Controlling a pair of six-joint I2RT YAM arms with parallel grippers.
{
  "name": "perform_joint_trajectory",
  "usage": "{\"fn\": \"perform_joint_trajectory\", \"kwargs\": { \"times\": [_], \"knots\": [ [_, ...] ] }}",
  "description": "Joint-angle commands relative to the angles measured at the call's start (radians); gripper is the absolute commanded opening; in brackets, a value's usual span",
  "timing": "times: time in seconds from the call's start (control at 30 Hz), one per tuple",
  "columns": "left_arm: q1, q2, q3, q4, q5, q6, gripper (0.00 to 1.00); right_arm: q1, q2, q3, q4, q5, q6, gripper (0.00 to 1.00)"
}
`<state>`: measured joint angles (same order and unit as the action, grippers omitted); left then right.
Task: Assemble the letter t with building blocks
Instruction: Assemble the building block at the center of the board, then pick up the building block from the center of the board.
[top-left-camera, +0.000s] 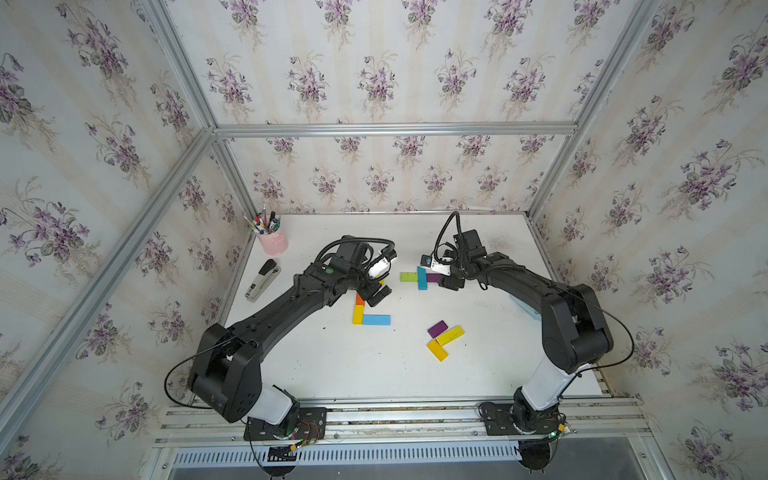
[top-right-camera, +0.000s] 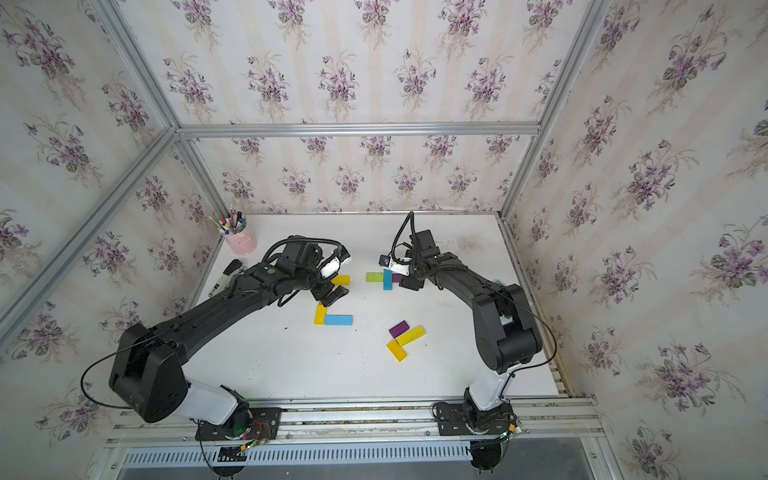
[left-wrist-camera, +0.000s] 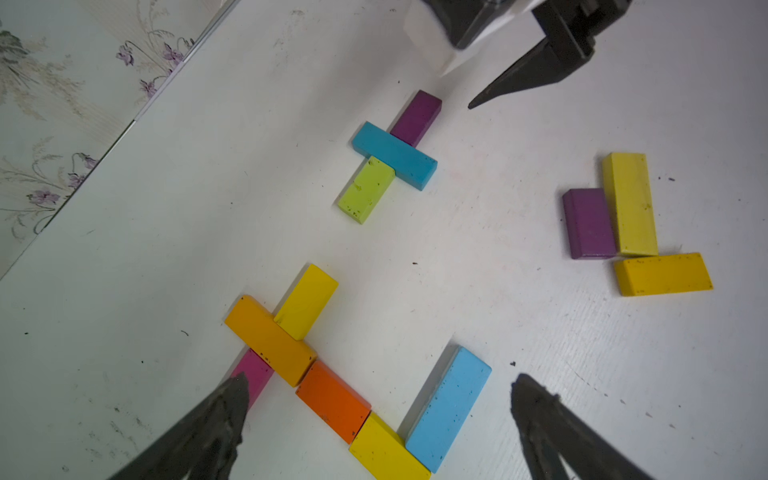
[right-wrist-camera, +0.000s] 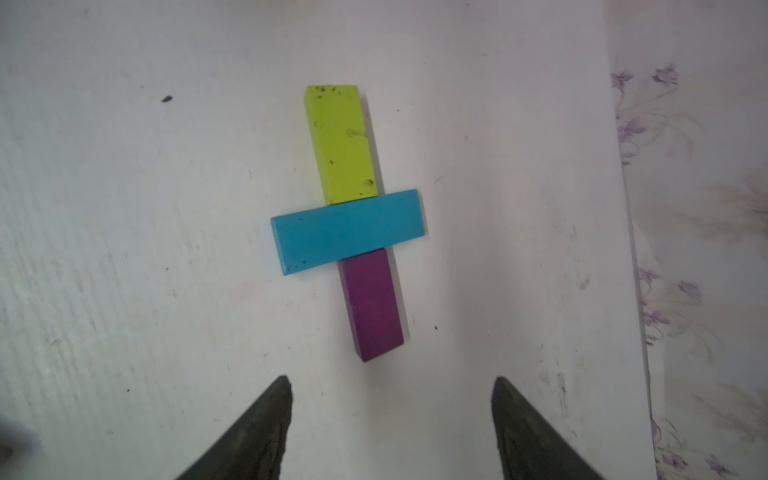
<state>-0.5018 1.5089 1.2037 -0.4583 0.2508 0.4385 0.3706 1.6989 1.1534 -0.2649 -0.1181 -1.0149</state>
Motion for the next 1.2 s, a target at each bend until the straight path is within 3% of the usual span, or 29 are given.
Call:
{"fn": "perform_joint_trajectory", "kwargs": {
  "times": [0.0, 0.07, 0.17, 0.27, 0.47, 0.57, 0.67, 0.77, 0.87, 0.93, 1.17],
  "knots": [
    [0.002, 0.031, 0.087, -0.098, -0.027, -0.124, 1.0, 0.002, -0.033, 0.014, 0.136, 0.155, 0.314, 0.88],
    [0.002, 0.067, 0.171, -0.203, 0.036, -0.143, 1.0, 0.0, -0.011, 0.064, 0.099, 0.241, 0.502, 1.0],
    [-0.004, 0.06, 0.15, -0.156, 0.089, -0.154, 1.0, 0.0, 0.038, 0.097, -0.001, 0.224, 0.625, 1.0],
    [-0.003, 0.01, 0.073, -0.045, 0.102, -0.214, 1.0, 0.0, -0.007, -0.01, 0.072, 0.172, 0.735, 1.0],
    [-0.006, -0.078, -0.055, 0.043, 0.198, -0.255, 1.0, -0.002, -0.256, -0.296, 0.295, 0.068, 0.961, 1.0],
    [-0.006, -0.088, -0.086, 0.026, 0.333, -0.25, 1.0, -0.002, -0.347, -0.4, 0.367, 0.062, 1.081, 0.95],
    [-0.016, -0.124, -0.11, 0.046, 0.365, -0.279, 1.0, 0.006, -0.387, -0.457, 0.376, 0.067, 1.157, 0.86],
    [-0.03, -0.158, -0.134, 0.046, 0.339, -0.28, 1.0, 0.062, -0.432, -0.488, 0.331, 0.148, 1.198, 0.87],
    [-0.032, -0.182, -0.151, 0.025, 0.301, -0.307, 1.0, 0.179, -0.478, -0.508, 0.274, 0.297, 1.262, 0.82],
    [-0.032, -0.186, -0.144, -0.016, 0.256, -0.342, 1.0, 0.236, -0.494, -0.503, 0.202, 0.344, 1.376, 0.67],
    [-0.03, -0.185, -0.118, -0.145, 0.045, -0.432, 1.0, 0.293, -0.513, -0.533, 0.082, 0.301, 1.768, 0.55]
  ]
}}
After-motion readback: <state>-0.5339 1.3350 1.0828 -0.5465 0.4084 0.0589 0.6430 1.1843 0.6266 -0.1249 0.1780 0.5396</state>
